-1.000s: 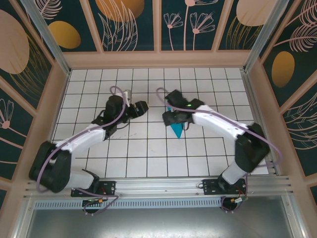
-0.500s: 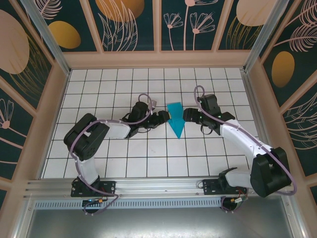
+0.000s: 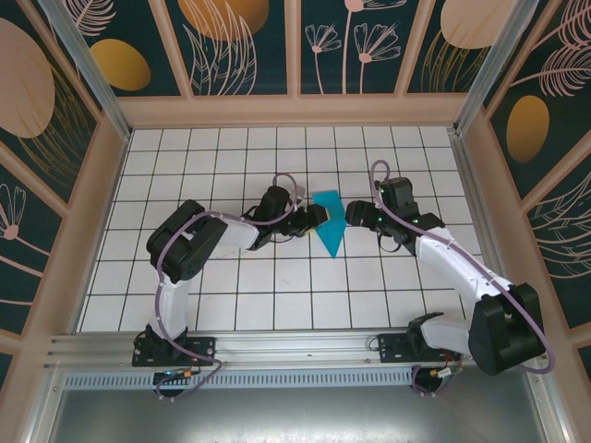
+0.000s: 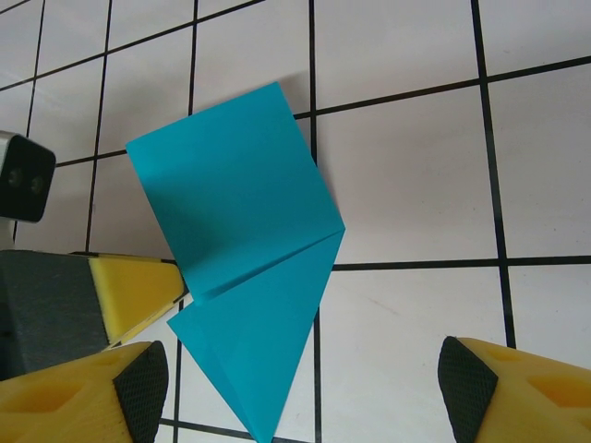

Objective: Fold a paper plane with a square sheet of paper (fold left side to right side)
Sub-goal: Move the paper to the center of the table.

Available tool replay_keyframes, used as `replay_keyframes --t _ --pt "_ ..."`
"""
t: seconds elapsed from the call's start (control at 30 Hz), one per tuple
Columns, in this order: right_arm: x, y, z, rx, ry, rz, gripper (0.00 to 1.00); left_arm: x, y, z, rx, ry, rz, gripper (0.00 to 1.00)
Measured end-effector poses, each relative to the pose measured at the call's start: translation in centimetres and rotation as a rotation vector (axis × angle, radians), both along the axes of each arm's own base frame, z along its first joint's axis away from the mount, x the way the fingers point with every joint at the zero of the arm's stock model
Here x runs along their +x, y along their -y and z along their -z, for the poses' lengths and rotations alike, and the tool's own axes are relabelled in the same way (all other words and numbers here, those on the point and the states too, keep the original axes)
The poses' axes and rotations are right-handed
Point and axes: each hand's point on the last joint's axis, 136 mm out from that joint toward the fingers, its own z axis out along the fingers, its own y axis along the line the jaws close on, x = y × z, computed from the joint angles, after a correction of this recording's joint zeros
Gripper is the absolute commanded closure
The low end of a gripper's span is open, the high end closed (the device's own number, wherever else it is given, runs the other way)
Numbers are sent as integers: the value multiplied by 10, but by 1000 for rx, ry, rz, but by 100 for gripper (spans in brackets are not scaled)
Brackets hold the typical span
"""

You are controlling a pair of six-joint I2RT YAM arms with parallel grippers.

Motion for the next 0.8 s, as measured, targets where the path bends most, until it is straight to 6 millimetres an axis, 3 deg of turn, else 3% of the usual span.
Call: replay_keyframes --t 0.17,0.5,0.63,0.8 --pt "-2 2 0 6 0 2 20 4 8 4 -6 -5 15 54" --pt "-2 3 6 115 -8 -25 16 7 9 16 33 31 43 93" --pt "0 4 5 168 1 -37 15 6 3 19 55 61 55 99" --pt "5 -10 3 244 13 -104 15 -2 -23 17 82 83 60 100"
